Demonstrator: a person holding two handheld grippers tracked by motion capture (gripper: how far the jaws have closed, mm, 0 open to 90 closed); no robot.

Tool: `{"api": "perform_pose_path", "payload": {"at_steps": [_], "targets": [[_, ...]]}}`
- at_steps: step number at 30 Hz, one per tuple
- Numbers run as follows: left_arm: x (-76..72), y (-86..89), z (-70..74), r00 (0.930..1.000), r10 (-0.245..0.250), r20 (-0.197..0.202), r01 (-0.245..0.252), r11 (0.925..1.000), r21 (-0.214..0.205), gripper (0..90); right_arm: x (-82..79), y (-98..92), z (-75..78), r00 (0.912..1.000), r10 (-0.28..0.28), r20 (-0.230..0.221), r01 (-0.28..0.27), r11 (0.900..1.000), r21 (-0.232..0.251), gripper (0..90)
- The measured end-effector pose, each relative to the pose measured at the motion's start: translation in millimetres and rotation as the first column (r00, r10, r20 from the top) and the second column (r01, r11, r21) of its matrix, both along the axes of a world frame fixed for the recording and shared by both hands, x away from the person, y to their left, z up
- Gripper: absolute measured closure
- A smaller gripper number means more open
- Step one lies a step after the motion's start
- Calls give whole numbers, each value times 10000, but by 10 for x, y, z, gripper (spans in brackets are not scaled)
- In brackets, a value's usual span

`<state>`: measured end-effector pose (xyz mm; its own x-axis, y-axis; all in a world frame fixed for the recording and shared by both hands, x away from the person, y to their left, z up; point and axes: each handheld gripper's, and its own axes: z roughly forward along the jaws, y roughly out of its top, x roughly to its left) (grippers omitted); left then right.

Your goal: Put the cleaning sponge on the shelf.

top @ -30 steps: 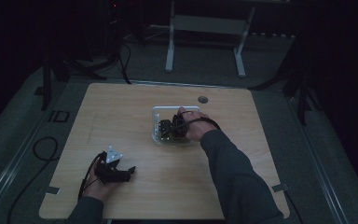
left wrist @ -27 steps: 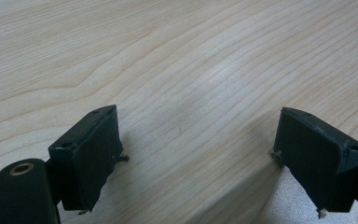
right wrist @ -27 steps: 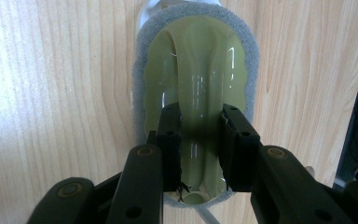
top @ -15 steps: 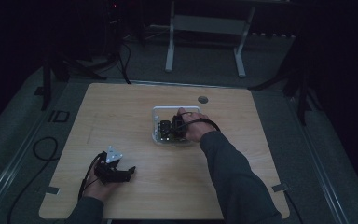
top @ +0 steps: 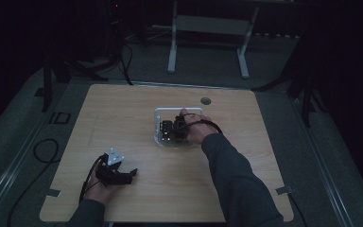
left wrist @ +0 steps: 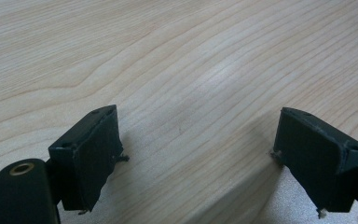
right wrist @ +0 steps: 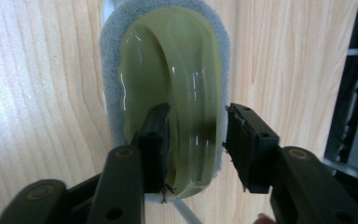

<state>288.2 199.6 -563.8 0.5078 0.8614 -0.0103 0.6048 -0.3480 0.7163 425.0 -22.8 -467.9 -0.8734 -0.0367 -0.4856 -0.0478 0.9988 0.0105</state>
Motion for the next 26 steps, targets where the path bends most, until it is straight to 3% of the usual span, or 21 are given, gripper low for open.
{"api": "perform_pose_path", "payload": {"at_steps": [6,16,21,26], "targets": [[0,1,1,10000,-13,-7,13,10000,4,147,-20,-34,60,9998,-13,-183,20,9993,387,529],[1,1,1,10000,-14,3,14,10000,14,147,-168,-62,238,9997,234,-46,-228,9944,1033,497],[1,2,1,10000,-19,4,19,10000,15,147,-246,-72,308,9991,353,-249,-311,9880,1511,489],[1,1,0,10000,-12,11,12,10000,1,147,-347,-147,383,9983,159,-563,-24,9729,2314,489]]}}
